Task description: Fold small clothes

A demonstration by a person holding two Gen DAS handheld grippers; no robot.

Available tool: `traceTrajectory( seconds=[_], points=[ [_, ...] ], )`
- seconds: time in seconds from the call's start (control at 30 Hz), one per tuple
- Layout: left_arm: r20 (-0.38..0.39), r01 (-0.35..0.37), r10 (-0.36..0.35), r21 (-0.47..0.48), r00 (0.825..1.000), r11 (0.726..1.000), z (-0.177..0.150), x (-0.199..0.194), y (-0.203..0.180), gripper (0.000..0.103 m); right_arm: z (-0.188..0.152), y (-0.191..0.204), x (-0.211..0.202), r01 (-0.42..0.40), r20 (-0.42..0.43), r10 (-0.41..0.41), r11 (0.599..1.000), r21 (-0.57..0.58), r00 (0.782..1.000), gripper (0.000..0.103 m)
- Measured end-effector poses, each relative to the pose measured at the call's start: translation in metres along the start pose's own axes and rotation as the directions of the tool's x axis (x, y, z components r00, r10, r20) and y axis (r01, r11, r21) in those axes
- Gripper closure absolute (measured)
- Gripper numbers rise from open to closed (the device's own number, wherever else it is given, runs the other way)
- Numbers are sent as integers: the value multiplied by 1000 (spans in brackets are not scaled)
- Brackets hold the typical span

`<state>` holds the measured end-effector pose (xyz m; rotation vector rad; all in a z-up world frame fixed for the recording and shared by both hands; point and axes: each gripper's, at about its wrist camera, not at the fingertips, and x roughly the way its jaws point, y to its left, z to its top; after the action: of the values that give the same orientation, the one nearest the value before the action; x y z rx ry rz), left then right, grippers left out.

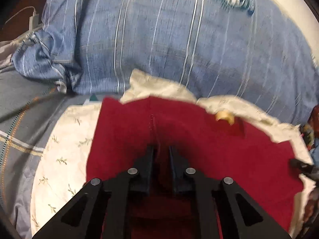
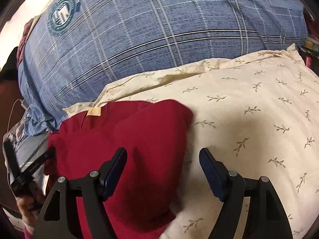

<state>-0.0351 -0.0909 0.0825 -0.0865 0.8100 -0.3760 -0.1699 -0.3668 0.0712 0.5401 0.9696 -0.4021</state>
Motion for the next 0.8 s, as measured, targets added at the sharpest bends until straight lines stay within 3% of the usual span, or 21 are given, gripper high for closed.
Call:
traceTrajectory(
  seconds=[0.1,0.17,0.33,0.37,0.4,0.43,0.53,0.57,0.63,0.73,0.8],
  points=[
    [64,36,-36,-2,997,999,6,-27,2,92,6,-1,4,1,-1,-1,1000,16,1000,26],
    [80,4,-5,11,997,1000,3,-35,6,92,12,1,10,-4,-1,4,1000,14,1000,26],
    [-40,-68,66,-42,997,997,-6,-9,21,91,19,7,29,-14,-21,15,999,35,1000,29],
    [-59,-82,80,-46,995,996,-7,-4,22,91,19,11,31,-5,-17,5,1000,9,1000,35],
    [-76,-93,89,-45,993,995,-7,1,22,91,19,17,33,23,-6,-23,999,-43,1000,62],
    [-91,-111,107,-32,990,993,-8,7,18,91,20,25,36,78,12,-77,991,-111,997,80],
    [-105,-151,150,-1,983,988,-9,18,10,89,24,34,43,278,110,-259,934,-225,960,80],
    [-104,-159,159,7,982,987,-9,20,8,88,26,28,46,286,98,-271,935,-211,958,80],
    [-100,-170,171,20,980,985,-9,21,5,87,27,18,39,240,63,-233,957,-161,970,78],
    [-104,-167,167,9,980,986,-12,18,6,85,18,18,-1,225,108,-211,964,-139,972,75],
    [-102,-170,171,12,980,985,-13,18,7,85,3,28,-24,112,93,-97,979,-169,991,75]
  ],
)
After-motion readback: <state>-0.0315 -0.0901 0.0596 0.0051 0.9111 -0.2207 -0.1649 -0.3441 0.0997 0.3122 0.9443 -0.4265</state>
